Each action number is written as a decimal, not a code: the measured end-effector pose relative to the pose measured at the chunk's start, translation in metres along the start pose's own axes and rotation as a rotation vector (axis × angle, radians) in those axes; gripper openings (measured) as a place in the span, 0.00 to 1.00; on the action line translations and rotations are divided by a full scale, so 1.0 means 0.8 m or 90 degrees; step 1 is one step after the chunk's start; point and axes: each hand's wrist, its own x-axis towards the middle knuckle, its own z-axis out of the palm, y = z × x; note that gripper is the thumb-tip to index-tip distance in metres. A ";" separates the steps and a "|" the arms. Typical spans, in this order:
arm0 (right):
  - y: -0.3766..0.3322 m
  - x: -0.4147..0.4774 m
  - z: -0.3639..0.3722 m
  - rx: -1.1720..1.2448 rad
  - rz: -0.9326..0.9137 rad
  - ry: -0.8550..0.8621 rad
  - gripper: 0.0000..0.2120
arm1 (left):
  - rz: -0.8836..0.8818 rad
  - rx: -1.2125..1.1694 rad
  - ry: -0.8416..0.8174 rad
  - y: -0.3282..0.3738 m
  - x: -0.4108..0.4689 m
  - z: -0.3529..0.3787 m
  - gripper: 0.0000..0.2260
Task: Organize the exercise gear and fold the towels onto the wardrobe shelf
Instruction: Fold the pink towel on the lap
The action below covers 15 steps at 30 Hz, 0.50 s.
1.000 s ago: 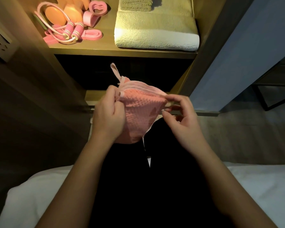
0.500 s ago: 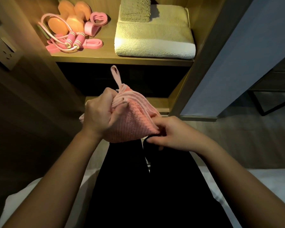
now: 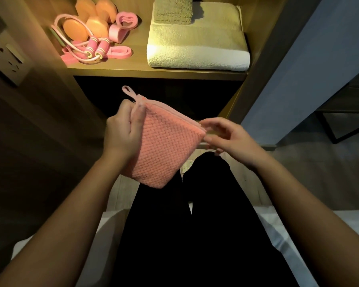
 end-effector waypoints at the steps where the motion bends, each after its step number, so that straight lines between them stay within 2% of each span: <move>1: 0.005 -0.002 0.005 0.033 -0.016 0.047 0.16 | -0.035 -0.022 0.015 -0.001 0.001 0.003 0.14; 3: 0.022 -0.007 0.024 0.084 -0.027 0.086 0.23 | -0.132 -0.081 0.033 -0.003 0.001 0.012 0.14; 5: 0.039 -0.013 0.042 0.103 0.005 0.069 0.32 | -0.265 -0.176 0.059 -0.005 -0.002 0.021 0.17; 8: 0.065 -0.023 0.057 0.194 0.073 -0.042 0.43 | -0.467 -0.320 0.116 -0.011 0.001 0.027 0.20; 10: 0.077 -0.029 0.067 0.275 0.091 -0.121 0.46 | -0.554 -0.415 0.141 -0.014 0.000 0.029 0.18; 11: 0.080 -0.029 0.074 0.301 0.089 -0.127 0.46 | -0.580 -0.455 0.152 -0.014 -0.002 0.031 0.18; 15: 0.072 -0.015 0.102 0.331 0.069 0.059 0.37 | -0.635 -0.520 0.170 -0.011 -0.012 0.040 0.21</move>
